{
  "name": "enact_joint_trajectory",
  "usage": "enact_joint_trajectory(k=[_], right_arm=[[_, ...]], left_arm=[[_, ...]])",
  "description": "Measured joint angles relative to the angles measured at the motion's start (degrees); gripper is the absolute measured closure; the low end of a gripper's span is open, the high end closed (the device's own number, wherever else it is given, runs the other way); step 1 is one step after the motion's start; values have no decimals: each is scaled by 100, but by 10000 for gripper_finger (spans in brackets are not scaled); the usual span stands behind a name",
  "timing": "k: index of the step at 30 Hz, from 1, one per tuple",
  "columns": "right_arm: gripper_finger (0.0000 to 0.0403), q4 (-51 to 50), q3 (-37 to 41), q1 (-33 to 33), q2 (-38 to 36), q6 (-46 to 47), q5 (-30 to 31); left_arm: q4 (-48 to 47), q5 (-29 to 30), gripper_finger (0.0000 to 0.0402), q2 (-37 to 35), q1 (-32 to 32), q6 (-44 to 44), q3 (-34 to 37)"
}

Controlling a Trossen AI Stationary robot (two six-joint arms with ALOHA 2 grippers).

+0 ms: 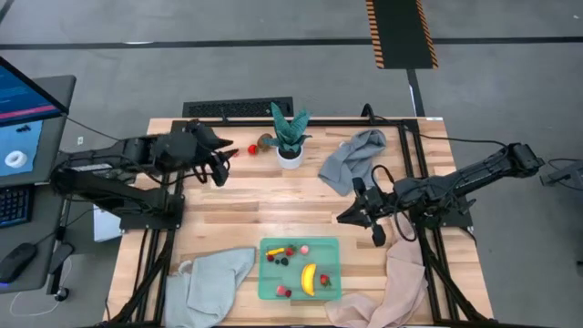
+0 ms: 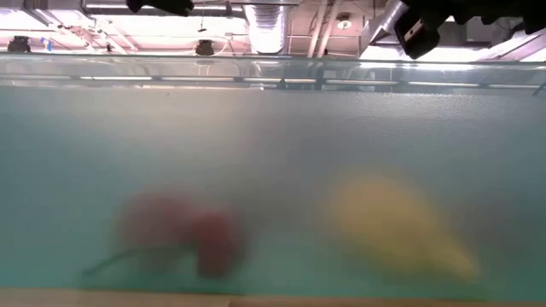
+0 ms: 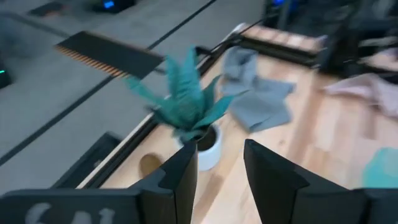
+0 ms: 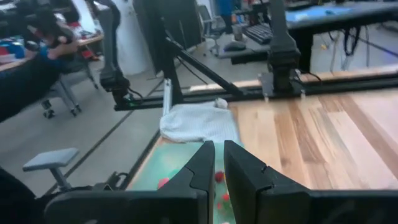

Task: Pick and placing Produce into tupperware
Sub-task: Put the pink peach into the green bin

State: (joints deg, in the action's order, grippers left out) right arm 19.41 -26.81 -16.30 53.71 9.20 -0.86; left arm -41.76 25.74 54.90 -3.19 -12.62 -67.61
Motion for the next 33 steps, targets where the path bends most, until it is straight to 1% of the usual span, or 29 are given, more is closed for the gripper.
enact_joint_trajectory(k=[3, 6, 9, 14, 15, 16, 20, 25, 26, 27, 30, 31, 33], right_arm=[[344, 86, 0, 74, -26, -61, -163], [344, 85, 0, 172, -26, -246, -360], [344, 164, 0, 236, -26, -502, -394], [344, 226, 0, 458, -26, -664, -394], [344, 182, 0, 510, -26, -660, -394], [344, 137, 0, 553, -26, -635, -394], [344, -105, 0, 668, -7, -580, -388], [344, -314, 0, 753, -6, -577, -385], [344, -325, 0, 752, -4, -579, -383], [344, -329, 0, 752, -5, -577, -383], [344, -443, 0, 750, -5, -602, -385], [344, -466, 0, 743, -4, -609, -384], [344, -482, 0, 732, -4, -619, -384]], left_arm=[[256, -672, 279, -68, -450, 309, 4], [476, -1079, 279, -77, -888, 540, 139], [896, -1626, 279, -71, -1386, 776, 551], [1928, -2786, 279, -64, -2204, 908, 1389], [2058, -2931, 279, -65, -2331, 914, 1539], [2160, -2957, 279, -69, -2440, 915, 1683], [2205, -2697, 279, -55, -2907, 876, 2153], [2289, -2710, 279, -40, -3185, 629, 2535], [2274, -2535, 279, -42, -3194, 555, 2553], [2248, -2213, 279, -42, -3196, 426, 2555], [2151, -1009, 279, -45, -3186, -34, 2553], [2036, -760, 279, -45, -3179, -271, 2553], [1875, -490, 279, -42, -3168, -501, 2553]])
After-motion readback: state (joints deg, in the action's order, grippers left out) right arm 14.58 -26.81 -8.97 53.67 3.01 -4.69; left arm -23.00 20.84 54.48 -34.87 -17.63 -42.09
